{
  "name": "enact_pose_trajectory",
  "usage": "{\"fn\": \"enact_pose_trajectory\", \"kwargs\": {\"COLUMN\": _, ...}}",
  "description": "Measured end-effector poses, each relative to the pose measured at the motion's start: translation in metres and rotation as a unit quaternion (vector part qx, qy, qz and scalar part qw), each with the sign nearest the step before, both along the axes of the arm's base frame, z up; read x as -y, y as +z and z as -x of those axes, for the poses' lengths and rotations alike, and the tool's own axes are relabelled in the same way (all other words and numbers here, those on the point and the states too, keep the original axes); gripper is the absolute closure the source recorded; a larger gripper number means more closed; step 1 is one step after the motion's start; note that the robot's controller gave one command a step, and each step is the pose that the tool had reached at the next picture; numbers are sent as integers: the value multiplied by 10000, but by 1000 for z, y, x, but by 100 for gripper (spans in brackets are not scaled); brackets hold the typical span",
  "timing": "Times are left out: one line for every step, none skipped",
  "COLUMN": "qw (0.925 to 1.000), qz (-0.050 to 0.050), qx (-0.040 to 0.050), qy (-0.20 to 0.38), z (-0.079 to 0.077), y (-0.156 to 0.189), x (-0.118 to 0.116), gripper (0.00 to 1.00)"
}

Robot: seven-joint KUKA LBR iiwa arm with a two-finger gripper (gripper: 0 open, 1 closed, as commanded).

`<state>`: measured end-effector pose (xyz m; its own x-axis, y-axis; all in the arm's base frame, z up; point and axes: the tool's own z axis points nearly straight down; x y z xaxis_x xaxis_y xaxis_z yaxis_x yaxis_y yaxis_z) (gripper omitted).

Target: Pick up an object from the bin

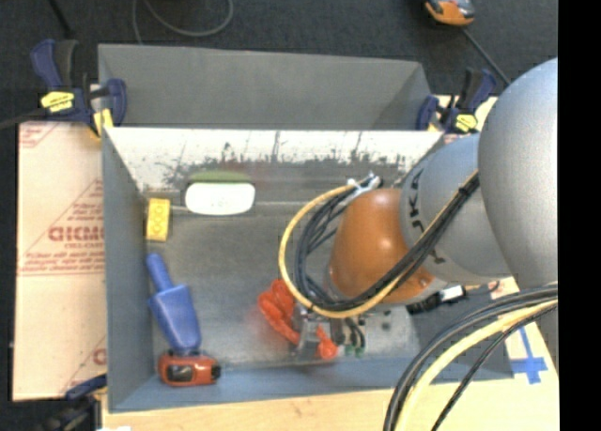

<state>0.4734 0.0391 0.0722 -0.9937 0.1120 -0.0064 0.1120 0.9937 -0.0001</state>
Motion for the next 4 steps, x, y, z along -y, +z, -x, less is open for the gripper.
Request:
{"fn": "enact_pose_trajectory", "kwargs": {"qw": 10000, "qz": 0, "qx": 0, "qy": 1, "z": 0, "y": 0, "x": 0, "gripper": 100}}
{"fn": "enact_pose_trajectory", "kwargs": {"qw": 10000, "qz": 2, "qx": -2, "qy": 3, "z": 0, "y": 3, "x": 0, "gripper": 100}}
{"fn": "enact_pose_trajectory", "kwargs": {"qw": 10000, "qz": -1, "qx": -31, "qy": 8, "z": 1, "y": 14, "x": 0, "gripper": 100}}
{"fn": "enact_pose_trajectory", "kwargs": {"qw": 10000, "qz": -9, "qx": -25, "qy": 17, "z": 1, "y": 31, "x": 0, "gripper": 100}}
